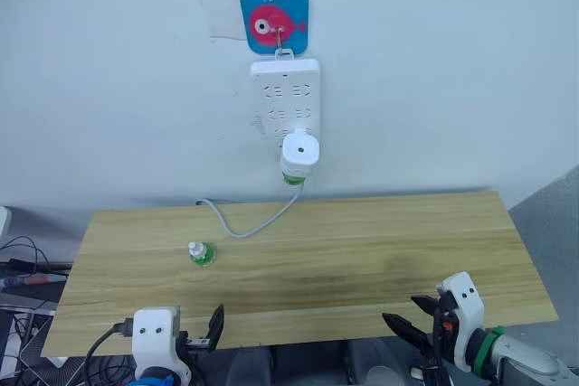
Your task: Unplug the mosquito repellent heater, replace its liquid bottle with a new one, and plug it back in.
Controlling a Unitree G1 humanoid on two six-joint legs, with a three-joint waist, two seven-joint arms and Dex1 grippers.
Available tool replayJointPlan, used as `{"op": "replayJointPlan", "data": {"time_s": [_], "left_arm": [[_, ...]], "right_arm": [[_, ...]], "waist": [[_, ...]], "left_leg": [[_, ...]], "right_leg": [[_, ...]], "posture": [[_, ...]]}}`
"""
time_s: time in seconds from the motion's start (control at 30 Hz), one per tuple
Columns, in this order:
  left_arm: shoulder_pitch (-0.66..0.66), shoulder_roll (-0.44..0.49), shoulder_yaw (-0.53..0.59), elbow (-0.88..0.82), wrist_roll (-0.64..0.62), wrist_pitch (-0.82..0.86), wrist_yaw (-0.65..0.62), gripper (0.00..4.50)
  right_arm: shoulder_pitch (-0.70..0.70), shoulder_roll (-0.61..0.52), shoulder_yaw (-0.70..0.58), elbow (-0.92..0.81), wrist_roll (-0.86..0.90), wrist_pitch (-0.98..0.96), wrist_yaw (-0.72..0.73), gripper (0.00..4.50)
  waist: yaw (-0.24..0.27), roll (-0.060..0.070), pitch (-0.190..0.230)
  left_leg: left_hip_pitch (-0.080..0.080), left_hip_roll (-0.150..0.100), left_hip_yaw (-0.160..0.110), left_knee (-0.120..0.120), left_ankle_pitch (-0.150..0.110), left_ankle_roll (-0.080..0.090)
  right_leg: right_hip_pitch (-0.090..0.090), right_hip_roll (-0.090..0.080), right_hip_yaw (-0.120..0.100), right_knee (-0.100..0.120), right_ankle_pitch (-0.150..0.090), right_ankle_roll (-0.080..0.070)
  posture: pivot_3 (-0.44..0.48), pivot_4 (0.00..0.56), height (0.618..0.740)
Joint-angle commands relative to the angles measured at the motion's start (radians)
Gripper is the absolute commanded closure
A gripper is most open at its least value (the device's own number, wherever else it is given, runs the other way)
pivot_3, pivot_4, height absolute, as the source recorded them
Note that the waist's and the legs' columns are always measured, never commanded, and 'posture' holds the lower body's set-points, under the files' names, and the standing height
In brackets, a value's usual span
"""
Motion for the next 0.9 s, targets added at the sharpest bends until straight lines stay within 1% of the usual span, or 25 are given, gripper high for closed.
{"op": "replayJointPlan", "data": {"time_s": [0.03, 0.2, 0.77, 0.9], "left_arm": [[0.004, 0.002, 0.007, -0.019, 0.003, -0.018, -0.003, 0.03], [0.012, -0.006, 0.023, -0.020, -0.021, -0.027, -0.018, 0.03], [0.019, -0.005, 0.016, -0.034, -0.017, -0.025, -0.024, 0.03], [-0.021, 0.024, 0.032, -0.043, -0.050, -0.001, -0.055, 0.03]], "right_arm": [[0.004, -0.003, -0.015, -0.044, 0.023, 0.016, -0.005, 0.00], [0.016, -0.001, -0.019, -0.054, 0.025, 0.023, -0.005, 0.00], [-0.016, -0.004, -0.021, -0.087, 0.051, 0.073, -0.032, 0.00], [-0.071, -0.039, -0.005, -0.103, 0.053, 0.084, -0.014, 0.00]], "waist": [[0.000, 0.000, -0.001], [0.000, 0.002, -0.003], [0.000, 0.002, -0.005], [0.000, 0.002, -0.005]], "left_leg": [[0.000, 0.000, 0.000, 0.000, 0.000, 0.000], [0.000, 0.000, 0.000, 0.000, 0.000, 0.000], [0.000, 0.000, 0.000, 0.000, 0.000, 0.000], [0.000, 0.000, 0.000, 0.001, 0.000, 0.000]], "right_leg": [[0.000, 0.000, 0.000, 0.000, 0.000, 0.000], [0.000, 0.000, 0.000, 0.000, 0.000, 0.000], [0.001, 0.000, 0.000, 0.000, 0.000, 0.000], [0.001, 0.000, 0.000, 0.000, 0.000, 0.000]], "posture": [[-0.252, 0.208, 0.740], [-0.248, 0.209, 0.740], [-0.241, 0.206, 0.740], [-0.238, 0.206, 0.740]]}}
